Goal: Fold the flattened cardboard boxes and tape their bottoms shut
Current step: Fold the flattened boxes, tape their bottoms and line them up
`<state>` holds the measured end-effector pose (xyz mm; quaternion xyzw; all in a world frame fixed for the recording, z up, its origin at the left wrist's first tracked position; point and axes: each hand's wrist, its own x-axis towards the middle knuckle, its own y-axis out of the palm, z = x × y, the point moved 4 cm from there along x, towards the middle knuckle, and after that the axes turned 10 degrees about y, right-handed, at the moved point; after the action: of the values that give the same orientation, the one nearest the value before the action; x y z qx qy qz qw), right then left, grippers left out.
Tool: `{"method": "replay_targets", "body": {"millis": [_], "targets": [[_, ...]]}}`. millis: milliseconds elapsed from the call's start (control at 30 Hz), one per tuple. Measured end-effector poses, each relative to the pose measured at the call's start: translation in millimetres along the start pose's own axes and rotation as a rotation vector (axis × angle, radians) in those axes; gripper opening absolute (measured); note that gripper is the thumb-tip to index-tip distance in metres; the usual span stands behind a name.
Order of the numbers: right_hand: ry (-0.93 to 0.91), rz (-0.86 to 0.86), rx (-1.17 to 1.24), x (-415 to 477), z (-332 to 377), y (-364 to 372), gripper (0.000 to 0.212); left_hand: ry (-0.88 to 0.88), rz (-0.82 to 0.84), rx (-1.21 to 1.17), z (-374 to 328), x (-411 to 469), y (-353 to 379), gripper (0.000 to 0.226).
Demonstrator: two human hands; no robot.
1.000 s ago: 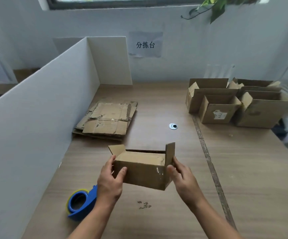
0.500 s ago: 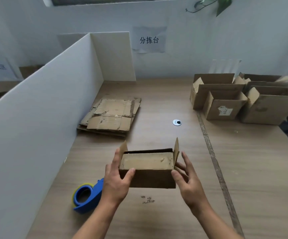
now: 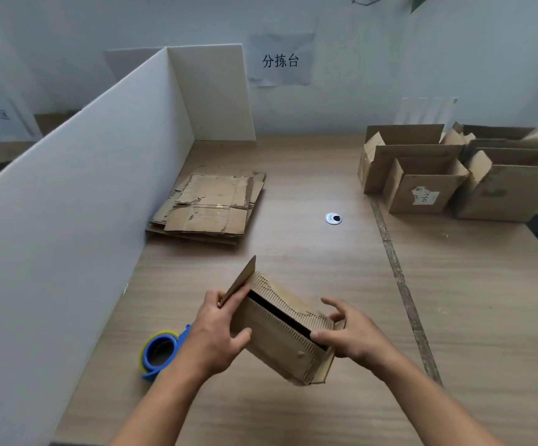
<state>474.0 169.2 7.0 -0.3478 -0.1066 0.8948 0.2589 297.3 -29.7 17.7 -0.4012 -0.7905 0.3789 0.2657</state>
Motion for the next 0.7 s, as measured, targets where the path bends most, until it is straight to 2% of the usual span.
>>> {"method": "replay_targets", "body": {"millis": [100,167,233,300,367,433,500,567,700], "targets": [[-0.057,-0.140,-0.316,1.0,5.5,-2.2,0.068,0.048,0.023,0.006,-1.4,1.3,1.2,0.074],[-0.074,-0.228,-0.376,0.1,10.9,-4.3,0.055,0.062,0.032,0.018,-0.6,0.1,1.7,0.069],[-0.069,-0.229,-0.355,0.0,13.7,-8.3,0.059,0.064,0.019,0.014,1.7,-2.3,0.0,0.062],[-0.053,-0.154,-0.361,1.0,15.5,-11.6,0.078,0.100,-0.006,-0.023,2.8,-4.8,-2.6,0.053],[-0.040,-0.127,-0.413,2.0,17.8,-14.3,0.087,0.169,-0.027,-0.080,1.6,-7.0,-4.6,0.045],[-0.053,-0.161,-0.500,2.4,20.7,-14.1,0.084,0.231,-0.037,-0.118,-1.7,-8.6,-5.6,0.036],[-0.099,-0.211,-0.592,0.9,25.5,-12.1,0.067,0.270,-0.065,-0.145,-3.1,-8.3,-6.4,0.031],[-0.135,-0.265,-0.553,-0.4,27.3,-13.5,0.050,0.262,-0.131,-0.181,-1.9,-8.2,-9.3,0.033],[-0.187,-0.365,-0.214,-1.8,26.5,-30.3,0.029,0.241,-0.244,-0.225,0.4,-12.6,-17.1,0.038]]}}
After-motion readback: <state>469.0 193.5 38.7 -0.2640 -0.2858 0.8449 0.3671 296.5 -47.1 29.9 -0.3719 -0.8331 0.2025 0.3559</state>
